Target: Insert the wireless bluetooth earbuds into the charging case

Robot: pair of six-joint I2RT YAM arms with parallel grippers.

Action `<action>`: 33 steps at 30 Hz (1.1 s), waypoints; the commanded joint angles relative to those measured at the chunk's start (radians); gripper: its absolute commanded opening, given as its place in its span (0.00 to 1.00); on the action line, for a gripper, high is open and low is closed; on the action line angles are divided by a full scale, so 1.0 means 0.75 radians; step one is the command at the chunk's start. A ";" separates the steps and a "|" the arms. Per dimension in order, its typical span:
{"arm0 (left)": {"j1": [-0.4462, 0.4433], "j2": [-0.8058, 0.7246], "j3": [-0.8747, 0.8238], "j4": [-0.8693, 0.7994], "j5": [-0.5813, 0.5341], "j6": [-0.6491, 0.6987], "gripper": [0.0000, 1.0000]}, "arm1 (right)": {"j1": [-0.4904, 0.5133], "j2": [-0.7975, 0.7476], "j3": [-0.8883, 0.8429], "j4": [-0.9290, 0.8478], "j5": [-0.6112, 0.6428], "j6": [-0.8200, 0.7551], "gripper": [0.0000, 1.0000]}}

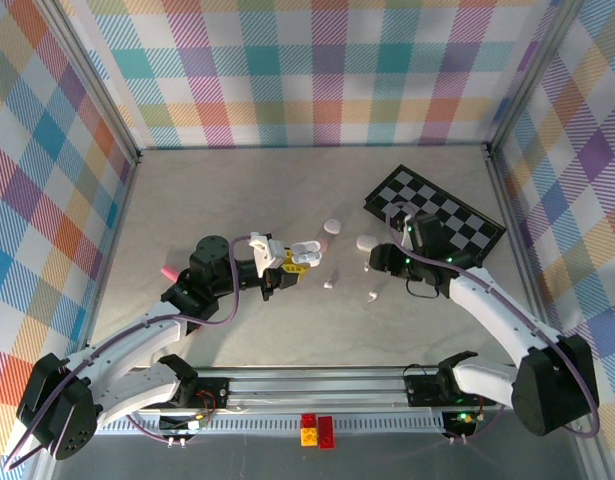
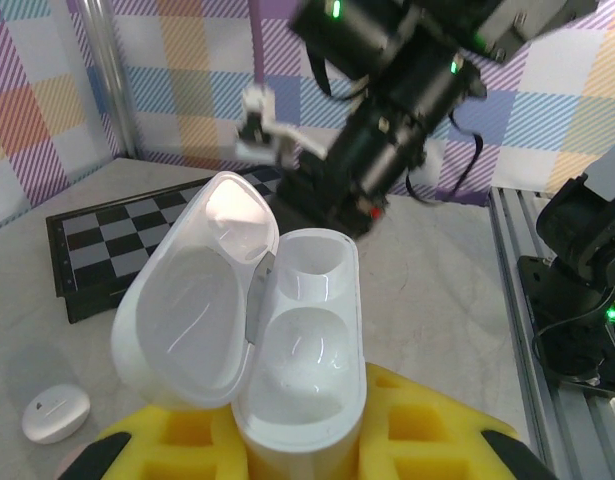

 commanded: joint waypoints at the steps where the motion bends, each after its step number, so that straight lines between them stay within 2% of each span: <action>1: -0.013 -0.031 -0.008 0.050 -0.016 -0.003 0.02 | -0.028 0.050 -0.085 0.098 -0.099 0.152 0.55; 8: -0.013 -0.063 0.008 -0.028 -0.062 0.046 0.02 | -0.054 0.127 -0.175 0.149 -0.162 0.207 0.44; 11: -0.013 -0.051 0.056 -0.106 -0.153 0.015 0.01 | -0.053 0.150 -0.215 0.178 -0.164 0.219 0.42; 13: -0.013 -0.040 0.089 -0.172 -0.151 0.037 0.01 | -0.052 0.175 -0.226 0.206 -0.190 0.224 0.42; 18: -0.013 -0.043 0.090 -0.137 -0.137 0.004 0.01 | -0.053 0.217 -0.247 0.264 -0.246 0.255 0.42; 33: -0.013 -0.032 0.086 -0.083 -0.131 -0.063 0.00 | -0.053 0.302 -0.265 0.310 -0.276 0.241 0.34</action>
